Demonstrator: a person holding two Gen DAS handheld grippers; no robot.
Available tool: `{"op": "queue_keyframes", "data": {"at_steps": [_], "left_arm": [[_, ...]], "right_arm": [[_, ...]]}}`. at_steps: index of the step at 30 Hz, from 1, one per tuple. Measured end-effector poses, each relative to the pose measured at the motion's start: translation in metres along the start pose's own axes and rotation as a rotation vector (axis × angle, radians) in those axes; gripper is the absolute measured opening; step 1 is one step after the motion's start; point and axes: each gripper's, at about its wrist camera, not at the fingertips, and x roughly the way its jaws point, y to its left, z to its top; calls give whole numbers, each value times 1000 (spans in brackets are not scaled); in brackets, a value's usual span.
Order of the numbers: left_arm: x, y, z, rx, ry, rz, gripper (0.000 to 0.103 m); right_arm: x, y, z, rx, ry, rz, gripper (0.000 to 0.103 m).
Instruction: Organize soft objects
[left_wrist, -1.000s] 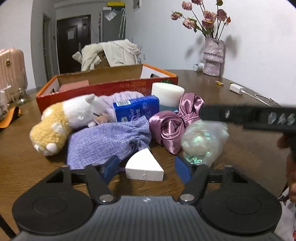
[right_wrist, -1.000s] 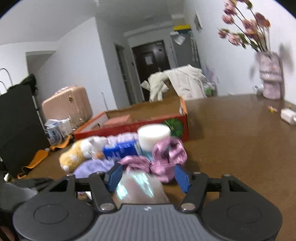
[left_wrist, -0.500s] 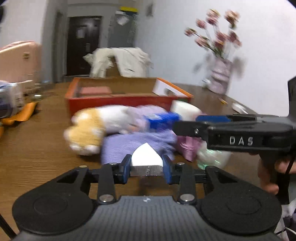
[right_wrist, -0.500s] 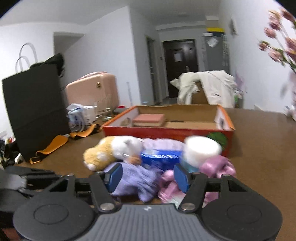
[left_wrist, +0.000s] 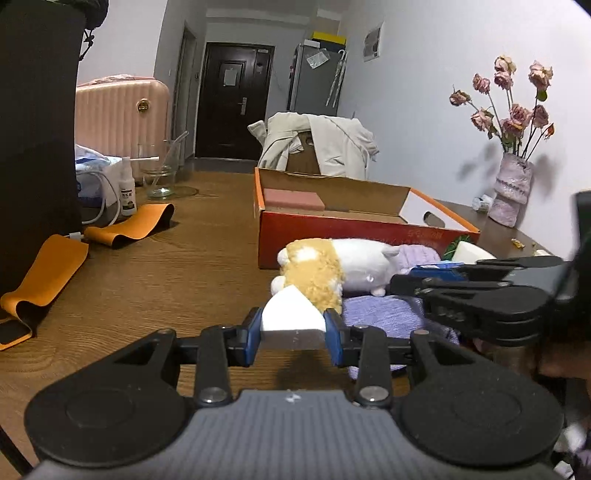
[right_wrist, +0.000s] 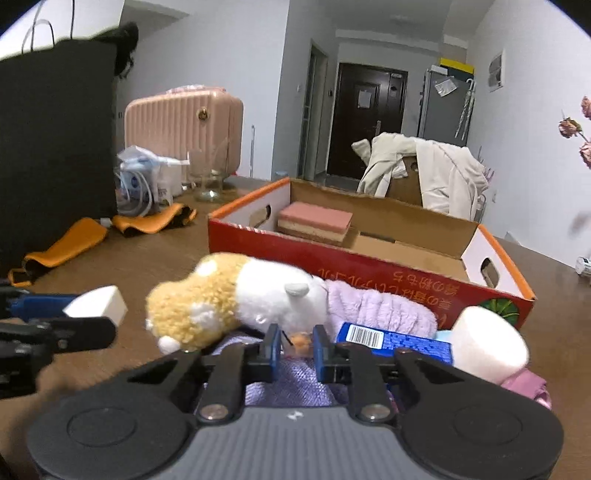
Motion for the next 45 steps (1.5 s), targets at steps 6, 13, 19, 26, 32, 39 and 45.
{"op": "queue_keyframes", "data": {"at_steps": [6,13,19,26,32,39,45], "left_arm": [[-23,-21,-9,29,-26,-75,36],[-56,-52,-18,67,-63,-108,37],[-79,-72,-21,107,-100,-102,37],[-78,-80,-10,117,-117,-92,37],[-55,-77,13,113,-116,-80,37],[18,-65,83,147,-89,-127,37],[125,-58,151,145,8,-113,38]], "right_arm": [[-76,-2,-7,46,-81,61,16],[-140,-12,-34,108,-115,27,16],[-167,-23,-49,143,-156,27,16],[-175,-38,-50,168,-190,27,16],[-156,-54,-36,184,-186,46,16],[-95,-96,19,178,-171,150,16],[-11,-149,89,162,-106,188,16]]}}
